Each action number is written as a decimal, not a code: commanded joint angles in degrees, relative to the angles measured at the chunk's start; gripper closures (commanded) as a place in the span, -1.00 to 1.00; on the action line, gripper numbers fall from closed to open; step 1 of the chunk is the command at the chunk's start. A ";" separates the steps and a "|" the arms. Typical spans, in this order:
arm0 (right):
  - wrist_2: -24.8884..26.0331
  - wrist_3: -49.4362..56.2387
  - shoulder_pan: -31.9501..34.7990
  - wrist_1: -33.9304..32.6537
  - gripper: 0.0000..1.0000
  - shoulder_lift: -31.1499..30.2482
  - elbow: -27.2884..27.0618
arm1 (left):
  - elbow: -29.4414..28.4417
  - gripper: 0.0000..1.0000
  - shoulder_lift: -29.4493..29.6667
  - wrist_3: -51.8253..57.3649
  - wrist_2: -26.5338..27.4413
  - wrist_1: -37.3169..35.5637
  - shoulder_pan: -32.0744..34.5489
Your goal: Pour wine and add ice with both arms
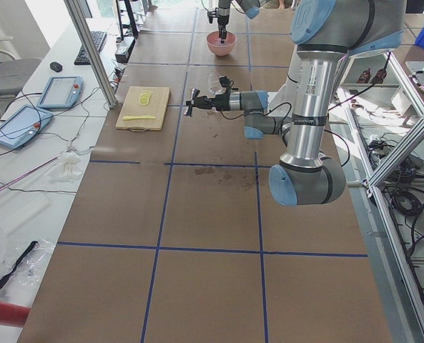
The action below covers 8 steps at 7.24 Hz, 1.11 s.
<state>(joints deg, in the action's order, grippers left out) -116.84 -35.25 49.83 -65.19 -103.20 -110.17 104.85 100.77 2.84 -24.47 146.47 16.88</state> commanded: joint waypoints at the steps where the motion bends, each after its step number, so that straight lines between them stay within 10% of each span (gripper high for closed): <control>1: -0.14 1.24 0.00 -0.11 0.70 0.02 -0.04 | 0.00 1.00 -2.06 -0.11 -0.49 2.05 0.61; 2: -0.23 1.24 0.00 -0.11 1.00 0.11 -0.13 | 0.00 1.00 -3.02 -0.11 -0.49 2.59 0.70; 8: -2.77 0.28 5.62 -0.46 1.00 -0.07 -7.15 | -0.18 1.00 -12.59 -8.22 -4.25 9.71 1.14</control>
<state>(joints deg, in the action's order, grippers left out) -118.52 -34.49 54.03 -65.66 -103.30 -116.02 104.72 91.17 0.05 -26.97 154.88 17.98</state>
